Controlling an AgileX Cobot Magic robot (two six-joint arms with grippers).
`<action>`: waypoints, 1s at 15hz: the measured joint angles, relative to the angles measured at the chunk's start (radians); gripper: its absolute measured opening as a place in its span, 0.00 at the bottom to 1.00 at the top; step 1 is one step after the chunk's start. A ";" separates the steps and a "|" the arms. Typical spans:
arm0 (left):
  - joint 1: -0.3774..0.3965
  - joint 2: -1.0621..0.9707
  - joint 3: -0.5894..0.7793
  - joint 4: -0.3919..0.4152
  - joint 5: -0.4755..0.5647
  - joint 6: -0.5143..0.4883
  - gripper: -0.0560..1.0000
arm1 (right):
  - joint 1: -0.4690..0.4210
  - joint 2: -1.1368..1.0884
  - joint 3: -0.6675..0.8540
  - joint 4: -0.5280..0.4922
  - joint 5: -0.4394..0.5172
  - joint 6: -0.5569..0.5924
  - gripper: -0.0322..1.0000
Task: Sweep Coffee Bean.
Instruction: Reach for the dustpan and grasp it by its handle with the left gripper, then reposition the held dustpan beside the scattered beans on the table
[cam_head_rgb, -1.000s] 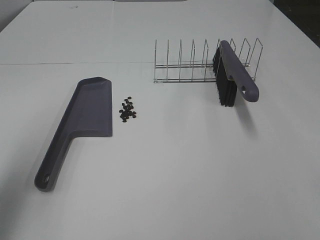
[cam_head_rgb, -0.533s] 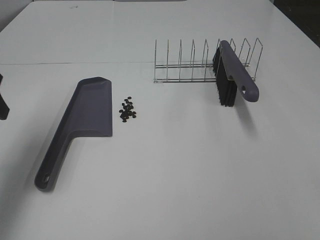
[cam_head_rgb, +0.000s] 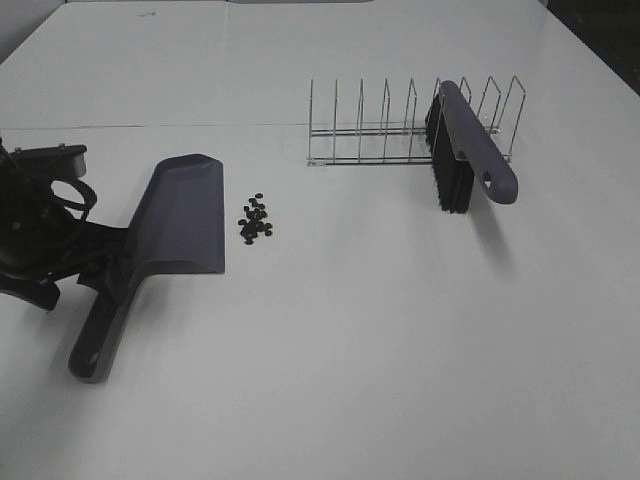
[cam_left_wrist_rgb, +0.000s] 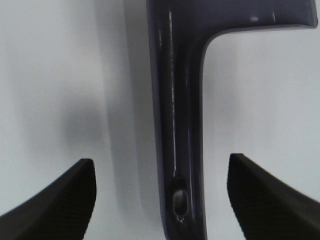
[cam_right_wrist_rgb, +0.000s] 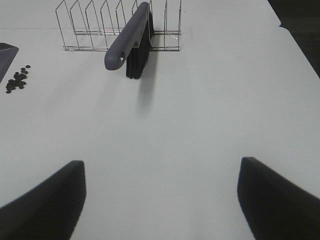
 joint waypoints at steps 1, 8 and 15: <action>-0.002 0.031 0.000 -0.010 -0.013 0.000 0.71 | 0.000 0.000 0.000 0.000 0.000 0.000 0.74; -0.070 0.150 -0.082 -0.017 -0.037 -0.024 0.69 | 0.000 0.000 0.000 0.000 0.000 0.000 0.74; -0.070 0.166 -0.106 0.011 0.040 -0.077 0.38 | 0.000 0.000 0.000 0.000 0.000 0.000 0.74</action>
